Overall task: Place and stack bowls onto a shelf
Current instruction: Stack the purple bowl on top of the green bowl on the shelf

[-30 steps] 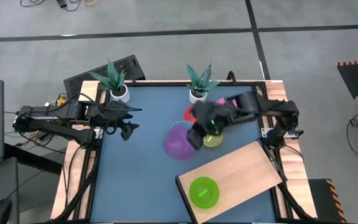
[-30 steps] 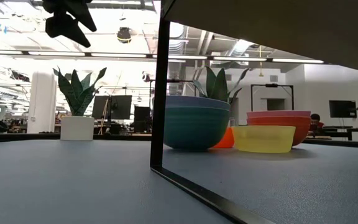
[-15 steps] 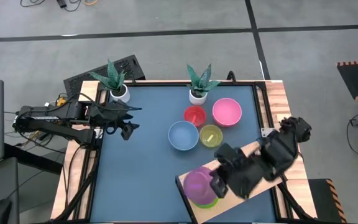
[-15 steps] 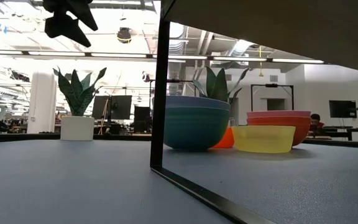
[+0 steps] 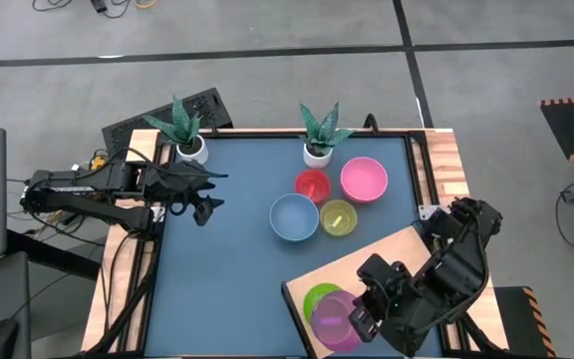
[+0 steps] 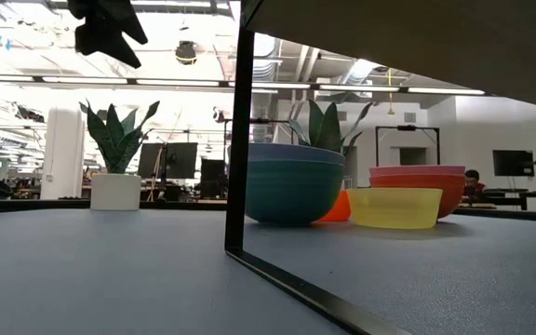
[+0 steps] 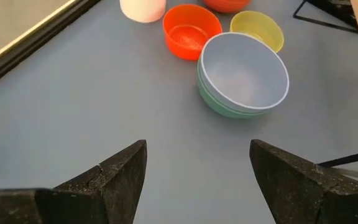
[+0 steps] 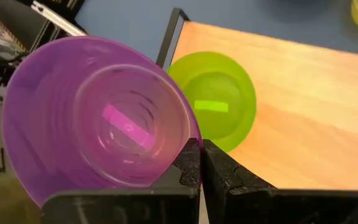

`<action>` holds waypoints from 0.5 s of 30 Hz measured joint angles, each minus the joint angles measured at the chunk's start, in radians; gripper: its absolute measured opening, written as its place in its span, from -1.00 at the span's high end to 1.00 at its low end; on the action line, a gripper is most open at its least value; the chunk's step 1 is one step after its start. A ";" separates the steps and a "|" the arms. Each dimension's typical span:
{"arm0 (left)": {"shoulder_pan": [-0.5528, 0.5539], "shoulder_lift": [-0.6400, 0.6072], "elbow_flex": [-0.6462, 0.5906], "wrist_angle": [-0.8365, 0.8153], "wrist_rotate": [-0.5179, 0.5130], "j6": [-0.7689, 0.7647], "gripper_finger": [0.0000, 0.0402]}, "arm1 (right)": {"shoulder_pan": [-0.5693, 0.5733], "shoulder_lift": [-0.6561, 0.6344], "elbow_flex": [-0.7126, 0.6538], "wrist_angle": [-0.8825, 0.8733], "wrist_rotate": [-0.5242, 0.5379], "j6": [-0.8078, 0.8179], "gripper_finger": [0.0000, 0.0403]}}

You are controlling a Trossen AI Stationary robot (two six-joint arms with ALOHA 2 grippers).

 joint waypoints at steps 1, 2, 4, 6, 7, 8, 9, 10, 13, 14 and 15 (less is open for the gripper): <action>0.000 0.000 0.000 0.001 0.000 0.005 -0.34 | -0.001 -0.001 0.000 0.000 0.000 0.000 0.89; 0.000 0.000 0.000 0.004 0.000 0.007 -0.34 | -0.004 -0.002 0.000 0.000 0.000 0.001 0.89; 0.000 0.000 0.000 0.010 0.000 0.007 -0.34 | -0.009 -0.001 0.000 0.001 0.000 0.003 0.89; 0.000 0.000 0.000 0.011 0.001 0.007 -0.34 | -0.015 -0.001 0.000 0.000 0.000 0.003 0.89; 0.000 0.000 0.000 0.011 0.002 0.007 -0.34 | -0.018 -0.002 -0.002 0.001 0.001 0.002 0.89; 0.000 0.000 0.000 0.011 0.002 0.008 -0.34 | -0.024 -0.003 -0.014 0.001 0.000 -0.002 0.89; 0.000 0.000 0.000 0.011 0.002 0.008 -0.34 | -0.032 -0.003 -0.027 0.000 -0.002 -0.001 0.89; 0.000 0.000 0.000 0.011 0.002 0.008 -0.34 | -0.040 -0.003 -0.045 0.000 -0.015 -0.001 0.89; 0.000 0.000 0.000 0.011 0.002 0.008 -0.34 | -0.064 0.000 -0.095 0.001 -0.082 -0.017 0.89; 0.000 0.000 0.000 0.011 0.002 0.008 -0.34 | -0.070 -0.001 -0.110 0.006 -0.097 -0.024 0.89; 0.000 0.000 0.000 0.011 0.002 0.008 -0.34 | -0.078 -0.001 -0.123 0.015 -0.100 -0.029 0.89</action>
